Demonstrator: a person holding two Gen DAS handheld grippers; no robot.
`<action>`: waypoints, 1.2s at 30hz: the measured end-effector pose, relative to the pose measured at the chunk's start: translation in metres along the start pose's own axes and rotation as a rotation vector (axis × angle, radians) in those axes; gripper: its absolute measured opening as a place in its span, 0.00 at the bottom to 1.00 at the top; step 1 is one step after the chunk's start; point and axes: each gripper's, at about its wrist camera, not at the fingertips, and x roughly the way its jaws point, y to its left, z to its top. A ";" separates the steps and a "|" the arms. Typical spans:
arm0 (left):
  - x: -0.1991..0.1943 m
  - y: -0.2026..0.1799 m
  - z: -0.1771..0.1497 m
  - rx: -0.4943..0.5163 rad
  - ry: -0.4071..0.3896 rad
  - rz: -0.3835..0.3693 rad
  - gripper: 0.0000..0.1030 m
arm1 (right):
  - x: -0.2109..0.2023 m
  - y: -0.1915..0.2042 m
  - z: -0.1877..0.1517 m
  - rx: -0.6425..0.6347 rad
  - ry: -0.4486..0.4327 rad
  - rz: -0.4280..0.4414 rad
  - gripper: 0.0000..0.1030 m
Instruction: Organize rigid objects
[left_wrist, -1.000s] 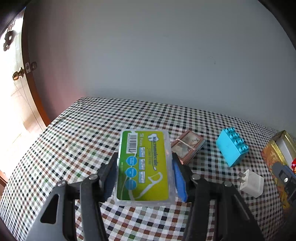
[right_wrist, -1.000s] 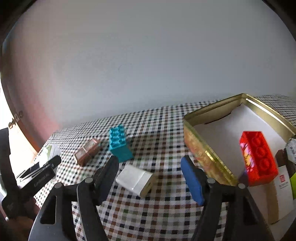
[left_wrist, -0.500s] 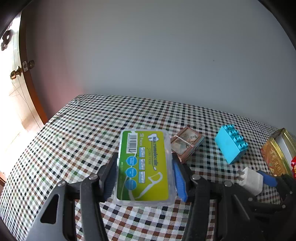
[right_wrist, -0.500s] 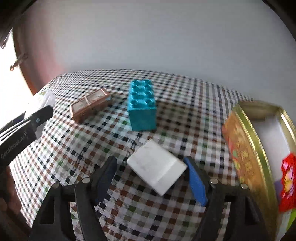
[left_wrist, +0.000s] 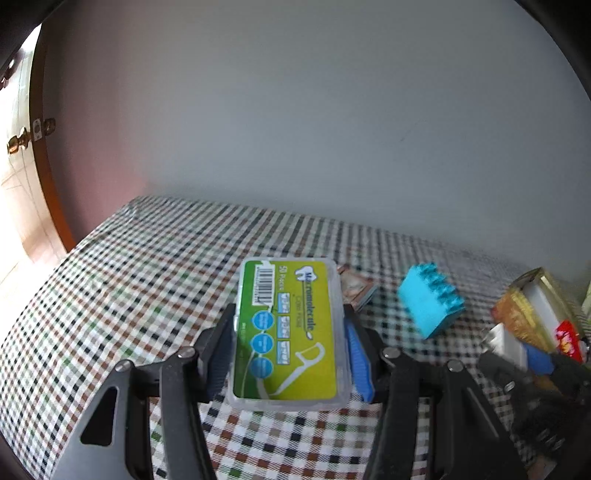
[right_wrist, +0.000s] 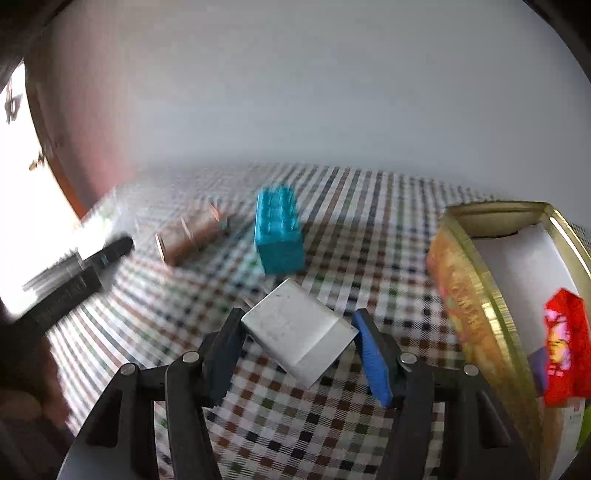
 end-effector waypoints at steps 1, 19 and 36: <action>-0.003 -0.002 0.000 0.003 -0.022 -0.009 0.52 | -0.011 -0.003 0.001 0.012 -0.035 0.000 0.60; -0.028 -0.084 -0.015 0.050 -0.197 -0.106 0.52 | -0.119 -0.054 0.006 0.099 -0.338 -0.089 0.60; -0.018 -0.223 -0.025 0.166 -0.196 -0.274 0.52 | -0.158 -0.152 0.020 0.199 -0.383 -0.174 0.60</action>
